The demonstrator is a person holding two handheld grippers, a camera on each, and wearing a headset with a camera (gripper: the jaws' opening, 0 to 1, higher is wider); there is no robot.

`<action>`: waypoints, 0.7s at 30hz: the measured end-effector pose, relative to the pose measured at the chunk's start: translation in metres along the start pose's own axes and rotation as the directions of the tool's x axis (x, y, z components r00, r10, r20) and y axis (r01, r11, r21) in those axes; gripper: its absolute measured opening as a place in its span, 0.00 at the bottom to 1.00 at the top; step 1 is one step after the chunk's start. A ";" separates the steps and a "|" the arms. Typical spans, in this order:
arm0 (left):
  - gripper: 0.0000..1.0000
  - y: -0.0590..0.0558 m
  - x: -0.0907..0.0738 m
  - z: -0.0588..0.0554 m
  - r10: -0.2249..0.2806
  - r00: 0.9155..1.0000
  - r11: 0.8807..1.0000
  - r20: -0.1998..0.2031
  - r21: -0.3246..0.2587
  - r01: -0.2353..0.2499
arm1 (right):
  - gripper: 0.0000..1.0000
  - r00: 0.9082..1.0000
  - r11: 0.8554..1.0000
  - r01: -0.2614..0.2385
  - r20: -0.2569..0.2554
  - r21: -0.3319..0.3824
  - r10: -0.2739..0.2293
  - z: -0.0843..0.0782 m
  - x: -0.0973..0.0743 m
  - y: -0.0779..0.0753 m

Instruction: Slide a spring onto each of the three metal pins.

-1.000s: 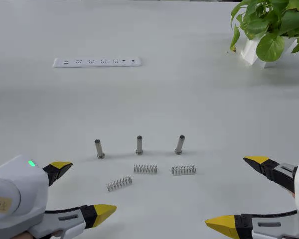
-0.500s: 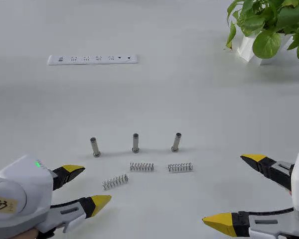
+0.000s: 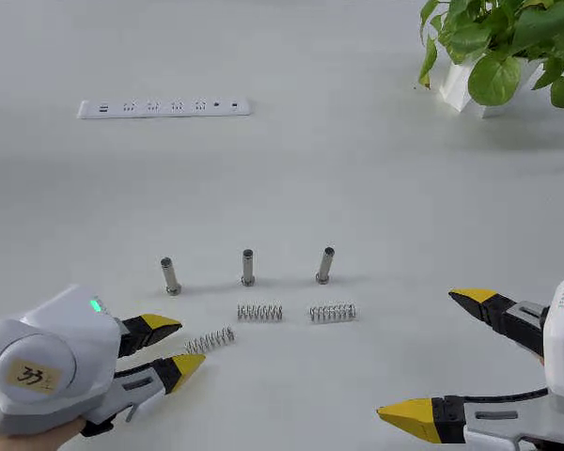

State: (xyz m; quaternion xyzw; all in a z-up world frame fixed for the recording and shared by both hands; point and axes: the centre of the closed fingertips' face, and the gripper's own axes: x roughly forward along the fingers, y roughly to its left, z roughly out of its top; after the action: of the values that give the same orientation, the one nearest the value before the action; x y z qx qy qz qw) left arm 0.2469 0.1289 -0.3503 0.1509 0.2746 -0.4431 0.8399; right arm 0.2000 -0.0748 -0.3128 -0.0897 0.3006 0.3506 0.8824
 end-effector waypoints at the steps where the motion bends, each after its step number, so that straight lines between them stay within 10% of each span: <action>1: 0.18 0.000 0.001 0.000 -0.002 1.000 1.000 -0.004 0.003 0.002 | 0.98 1.000 1.000 0.001 0.000 0.000 -0.001 0.000 0.000 0.000; 21: 0.10 0.000 0.012 -0.010 -0.036 0.998 0.998 -0.059 0.040 0.039 | 0.98 1.000 1.000 0.005 -0.001 0.009 -0.005 -0.002 -0.002 -0.001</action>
State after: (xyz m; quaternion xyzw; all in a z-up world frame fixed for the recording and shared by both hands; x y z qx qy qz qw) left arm 0.2488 0.1258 -0.3653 0.1760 0.2924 -0.4597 0.8199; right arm 0.1986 -0.0772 -0.3133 -0.0866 0.3023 0.3470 0.8836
